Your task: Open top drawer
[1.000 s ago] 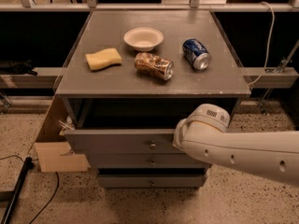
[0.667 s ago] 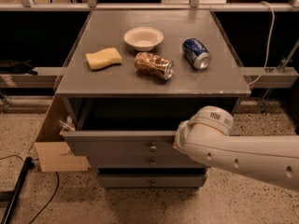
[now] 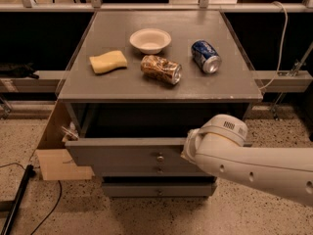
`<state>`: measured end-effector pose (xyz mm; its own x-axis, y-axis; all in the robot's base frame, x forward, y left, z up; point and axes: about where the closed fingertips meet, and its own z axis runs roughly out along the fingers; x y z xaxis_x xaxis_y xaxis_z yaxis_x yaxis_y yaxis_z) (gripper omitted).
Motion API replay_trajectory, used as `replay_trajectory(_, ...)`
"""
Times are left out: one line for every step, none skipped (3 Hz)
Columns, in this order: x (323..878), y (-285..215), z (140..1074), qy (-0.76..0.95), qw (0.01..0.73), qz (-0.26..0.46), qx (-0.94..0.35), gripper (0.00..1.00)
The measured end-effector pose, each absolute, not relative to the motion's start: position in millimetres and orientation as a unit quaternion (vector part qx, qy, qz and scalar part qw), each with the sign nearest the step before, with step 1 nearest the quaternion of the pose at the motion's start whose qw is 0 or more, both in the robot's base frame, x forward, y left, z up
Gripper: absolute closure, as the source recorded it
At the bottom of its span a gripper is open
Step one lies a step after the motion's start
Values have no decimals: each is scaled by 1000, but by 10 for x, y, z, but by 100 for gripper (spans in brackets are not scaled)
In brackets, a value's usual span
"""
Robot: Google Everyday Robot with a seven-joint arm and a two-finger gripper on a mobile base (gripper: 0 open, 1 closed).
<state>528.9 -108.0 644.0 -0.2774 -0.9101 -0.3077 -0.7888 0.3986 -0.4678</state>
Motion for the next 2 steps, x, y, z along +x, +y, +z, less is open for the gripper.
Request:
replay_trajectory(5289, -1080, 6441, 791, 271, -112, -537, 62)
replay_trajectory(5289, -1080, 6441, 791, 271, -112, -537, 37)
